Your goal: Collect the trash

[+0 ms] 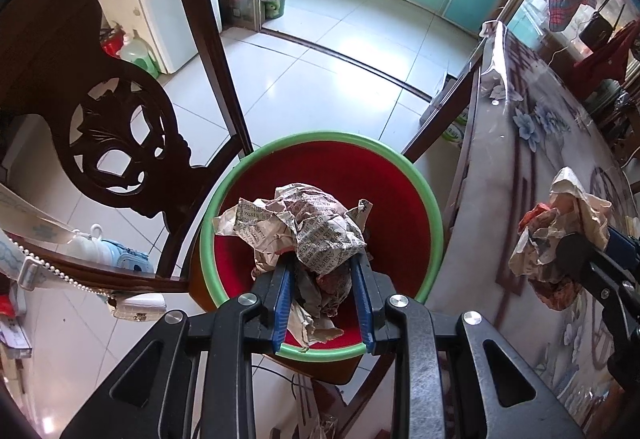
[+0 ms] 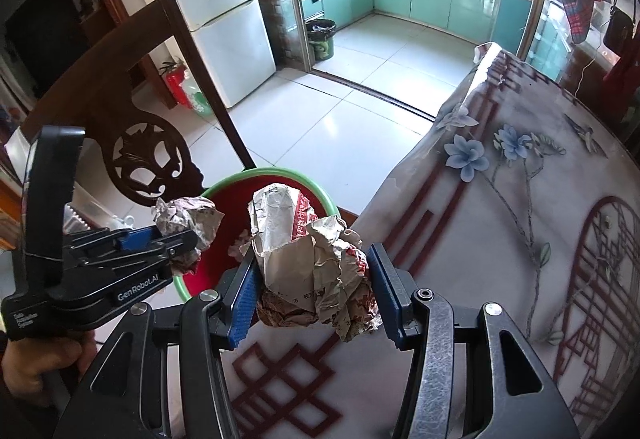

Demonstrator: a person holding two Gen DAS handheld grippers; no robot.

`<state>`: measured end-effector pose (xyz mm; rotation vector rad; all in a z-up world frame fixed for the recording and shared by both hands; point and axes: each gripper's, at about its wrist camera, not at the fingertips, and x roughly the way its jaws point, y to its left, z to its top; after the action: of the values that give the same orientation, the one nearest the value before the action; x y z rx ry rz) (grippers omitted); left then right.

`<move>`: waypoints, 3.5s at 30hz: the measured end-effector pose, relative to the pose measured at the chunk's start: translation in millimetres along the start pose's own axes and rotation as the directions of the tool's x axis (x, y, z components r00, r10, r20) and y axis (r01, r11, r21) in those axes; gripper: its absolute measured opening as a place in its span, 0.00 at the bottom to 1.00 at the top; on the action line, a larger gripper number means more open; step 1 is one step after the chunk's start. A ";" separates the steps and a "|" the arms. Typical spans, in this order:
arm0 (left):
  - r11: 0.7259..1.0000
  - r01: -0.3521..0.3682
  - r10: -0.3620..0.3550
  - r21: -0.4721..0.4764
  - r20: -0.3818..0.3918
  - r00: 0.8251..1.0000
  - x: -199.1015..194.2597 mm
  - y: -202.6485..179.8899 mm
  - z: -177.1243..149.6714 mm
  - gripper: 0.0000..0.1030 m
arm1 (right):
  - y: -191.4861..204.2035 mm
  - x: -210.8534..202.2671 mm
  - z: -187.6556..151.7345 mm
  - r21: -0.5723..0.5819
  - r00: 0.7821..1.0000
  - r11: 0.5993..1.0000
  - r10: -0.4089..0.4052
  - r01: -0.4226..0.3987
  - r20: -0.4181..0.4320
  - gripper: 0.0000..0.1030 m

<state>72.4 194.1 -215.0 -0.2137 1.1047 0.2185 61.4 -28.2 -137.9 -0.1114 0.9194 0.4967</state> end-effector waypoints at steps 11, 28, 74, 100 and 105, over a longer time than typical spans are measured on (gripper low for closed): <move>1.000 -0.024 0.024 0.002 -0.059 0.998 30.5 2.4 8.0 0.24 | -1.4 19.2 5.2 -0.010 1.000 1.000 0.006 -0.006 -0.027 0.48; 0.999 -0.033 0.034 0.006 -0.087 0.996 48.1 2.4 20.2 0.28 | -1.1 34.5 7.7 -0.033 0.998 0.998 0.044 -0.045 -0.034 0.55; 0.970 0.177 -0.230 0.166 0.392 0.891 -203.8 -150.6 -59.4 0.65 | -108.6 -202.7 -85.9 0.207 0.899 0.966 -0.227 0.157 0.374 1.00; 0.944 0.189 -0.320 0.270 0.607 0.728 -331.5 -283.6 -110.5 0.98 | -183.9 -321.2 -137.5 0.377 0.672 0.885 -0.455 0.272 0.584 1.00; 0.942 0.185 -0.319 0.279 0.587 0.744 -325.0 -289.4 -109.8 0.98 | -185.2 -322.5 -138.2 0.368 0.680 0.889 -0.449 0.273 0.580 1.00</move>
<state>-81.3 -135.8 47.5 -0.0910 0.4100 -0.0761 -117.5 -350.2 9.4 0.1137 0.2351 0.0122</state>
